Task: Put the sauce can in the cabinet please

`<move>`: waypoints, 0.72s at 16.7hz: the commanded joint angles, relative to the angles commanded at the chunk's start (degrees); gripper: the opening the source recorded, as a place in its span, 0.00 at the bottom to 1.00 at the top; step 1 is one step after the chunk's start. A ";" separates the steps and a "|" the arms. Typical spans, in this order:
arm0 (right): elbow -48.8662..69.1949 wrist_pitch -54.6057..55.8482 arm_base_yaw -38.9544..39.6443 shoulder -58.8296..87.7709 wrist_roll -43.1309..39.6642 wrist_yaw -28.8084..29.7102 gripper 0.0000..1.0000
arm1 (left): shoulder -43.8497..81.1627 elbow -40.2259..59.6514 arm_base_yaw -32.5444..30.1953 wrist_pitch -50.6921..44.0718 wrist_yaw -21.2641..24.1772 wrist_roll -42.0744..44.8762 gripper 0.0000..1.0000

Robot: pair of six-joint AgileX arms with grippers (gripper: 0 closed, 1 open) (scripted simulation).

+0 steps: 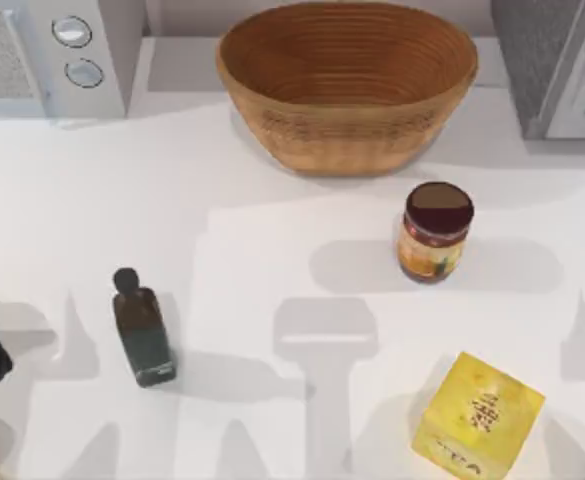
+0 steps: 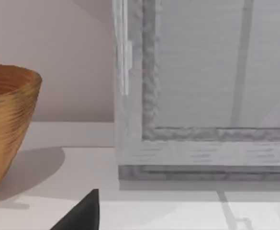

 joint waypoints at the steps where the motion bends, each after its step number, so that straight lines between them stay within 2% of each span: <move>1: 0.00 0.00 0.00 0.00 0.00 0.00 1.00 | 0.00 0.00 0.00 0.00 0.00 0.00 1.00; 5: 2.25 -0.60 0.60 2.49 -0.92 -1.81 1.00 | 0.00 0.00 0.00 0.00 0.00 0.00 1.00; 12: 19.41 -5.01 3.05 24.49 -12.54 -14.64 1.00 | 0.00 0.00 0.00 0.00 0.00 0.00 1.00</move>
